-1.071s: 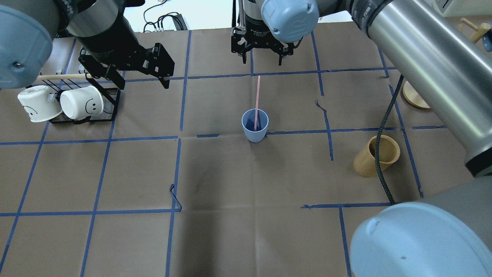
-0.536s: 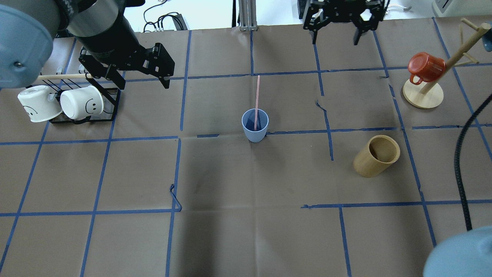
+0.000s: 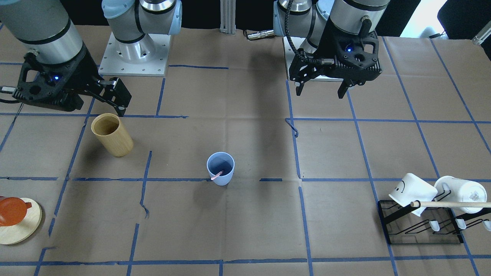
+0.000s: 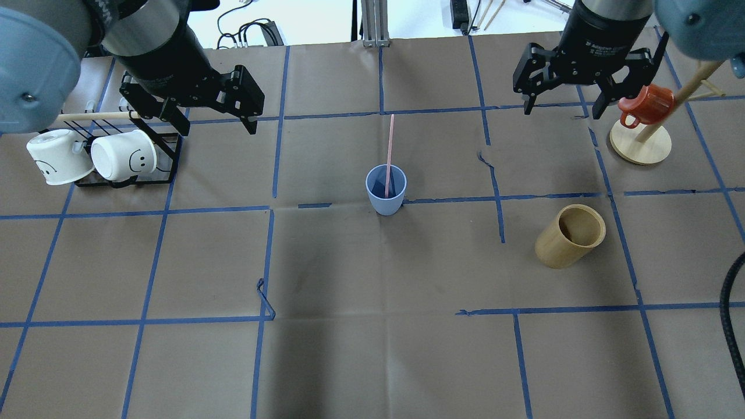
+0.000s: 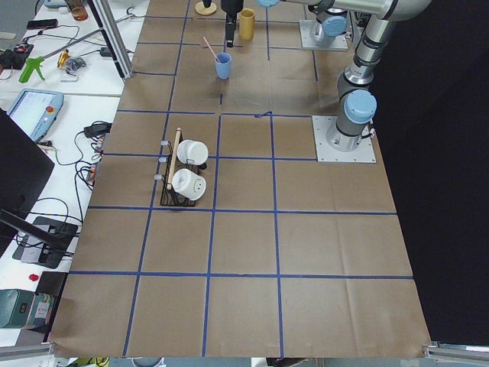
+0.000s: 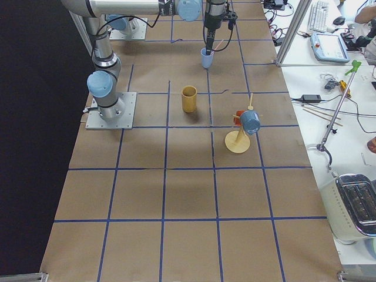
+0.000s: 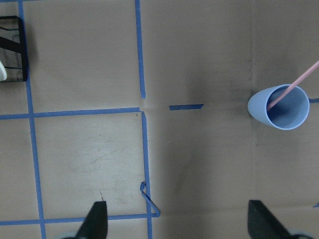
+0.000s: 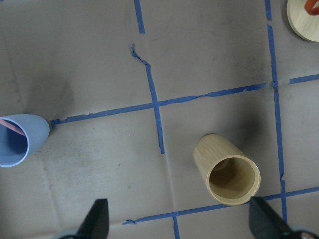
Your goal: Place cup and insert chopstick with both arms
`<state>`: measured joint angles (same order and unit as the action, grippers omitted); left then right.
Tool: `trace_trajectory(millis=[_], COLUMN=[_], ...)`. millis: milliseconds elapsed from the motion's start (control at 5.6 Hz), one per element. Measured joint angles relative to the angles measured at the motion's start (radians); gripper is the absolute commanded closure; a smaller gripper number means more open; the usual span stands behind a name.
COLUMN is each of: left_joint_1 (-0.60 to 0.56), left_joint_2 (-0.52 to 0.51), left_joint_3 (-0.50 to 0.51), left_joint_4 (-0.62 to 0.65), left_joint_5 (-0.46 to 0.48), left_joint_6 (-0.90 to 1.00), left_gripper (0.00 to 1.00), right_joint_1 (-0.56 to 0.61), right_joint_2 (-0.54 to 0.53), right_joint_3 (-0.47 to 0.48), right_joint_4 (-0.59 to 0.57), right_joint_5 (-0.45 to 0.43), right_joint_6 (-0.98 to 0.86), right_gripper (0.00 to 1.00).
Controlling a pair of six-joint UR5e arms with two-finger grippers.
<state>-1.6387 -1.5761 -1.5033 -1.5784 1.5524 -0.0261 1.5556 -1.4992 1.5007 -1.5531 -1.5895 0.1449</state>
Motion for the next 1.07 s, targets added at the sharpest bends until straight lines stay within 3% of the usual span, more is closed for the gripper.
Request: trace_trajectory(millis=[1071], left_joint_1=[0.0], left_joint_2=[0.005], left_joint_3=[-0.001], left_joint_4=[0.0], left_joint_5=[0.001], left_joint_6=[-0.001], left_gripper=[0.01], right_joint_1=[0.02], right_joint_2=[0.042], right_joint_3=[-0.063], right_joint_4=[0.046], right_joint_5=[0.0], right_joint_6=[-0.007], right_gripper=[0.0])
